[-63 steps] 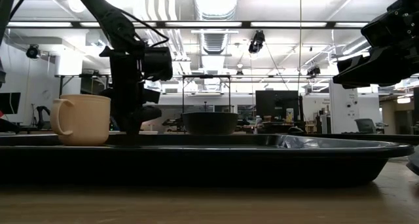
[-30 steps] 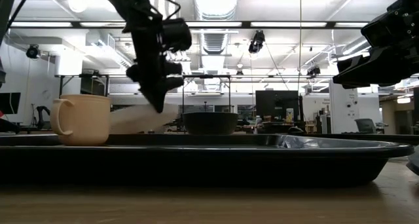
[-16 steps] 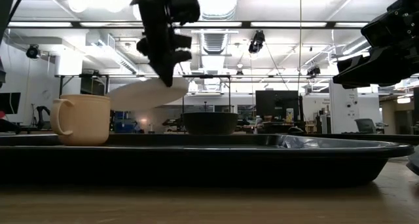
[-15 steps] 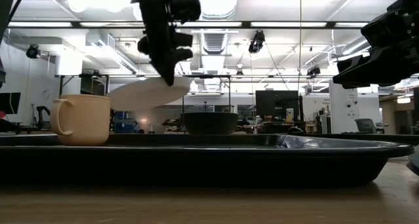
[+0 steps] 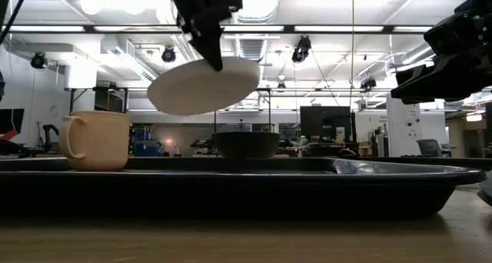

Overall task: Set up tray
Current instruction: Put the white plate on the black serving tray

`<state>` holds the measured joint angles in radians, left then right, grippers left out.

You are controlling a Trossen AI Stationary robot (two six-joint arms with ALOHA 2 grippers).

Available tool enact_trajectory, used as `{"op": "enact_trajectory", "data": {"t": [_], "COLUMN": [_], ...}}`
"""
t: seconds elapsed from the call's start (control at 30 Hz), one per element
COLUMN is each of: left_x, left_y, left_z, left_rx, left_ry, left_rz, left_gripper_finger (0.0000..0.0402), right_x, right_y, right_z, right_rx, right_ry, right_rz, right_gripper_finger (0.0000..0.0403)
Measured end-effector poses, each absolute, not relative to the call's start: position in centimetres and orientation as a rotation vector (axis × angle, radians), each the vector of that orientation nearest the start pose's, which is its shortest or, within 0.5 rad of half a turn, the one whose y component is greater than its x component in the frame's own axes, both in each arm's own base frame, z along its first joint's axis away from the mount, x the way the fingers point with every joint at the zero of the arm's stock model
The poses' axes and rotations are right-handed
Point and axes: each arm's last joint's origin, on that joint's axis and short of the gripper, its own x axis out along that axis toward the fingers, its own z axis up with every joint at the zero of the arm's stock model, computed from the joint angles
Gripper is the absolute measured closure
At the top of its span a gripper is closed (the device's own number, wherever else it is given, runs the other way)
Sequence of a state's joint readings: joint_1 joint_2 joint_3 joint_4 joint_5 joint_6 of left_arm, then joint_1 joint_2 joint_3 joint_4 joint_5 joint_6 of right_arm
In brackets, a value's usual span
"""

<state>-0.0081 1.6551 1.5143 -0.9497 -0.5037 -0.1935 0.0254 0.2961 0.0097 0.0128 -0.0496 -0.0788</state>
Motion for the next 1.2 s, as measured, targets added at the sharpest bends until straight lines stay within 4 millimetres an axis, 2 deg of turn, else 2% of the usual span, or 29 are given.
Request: {"op": "enact_trajectory", "data": {"t": [0.2,0.37,0.73,0.93,1.2], "left_x": [33.8,34.2,36.0,36.6,35.4], "left_y": [-2.4,-5.4,-11.6,-14.5,-17.0], "left_z": [30.3,29.0,27.0,27.0,26.2], "left_rx": [0.184,0.257,0.34,0.322,0.229], "left_ry": [1.023,1.055,1.075,1.061,1.085], "left_rz": [0.438,0.348,0.211,0.175,0.167], "left_gripper_finger": [0.0401,0.0402,0.0401,0.0401,0.0401], "right_x": [11.2,11.2,11.2,11.2,11.2], "right_y": [0.4,0.4,0.4,0.4,0.4], "right_z": [14.3,14.3,14.3,14.3,14.3], "right_rx": [-0.075,-0.075,-0.075,-0.075,-0.075], "right_ry": [0.271,0.271,0.271,0.271,0.271], "right_rz": [0.085,0.085,0.086,0.086,0.085], "right_gripper_finger": [0.0335,0.0335,0.0335,0.0335,0.0335]}}
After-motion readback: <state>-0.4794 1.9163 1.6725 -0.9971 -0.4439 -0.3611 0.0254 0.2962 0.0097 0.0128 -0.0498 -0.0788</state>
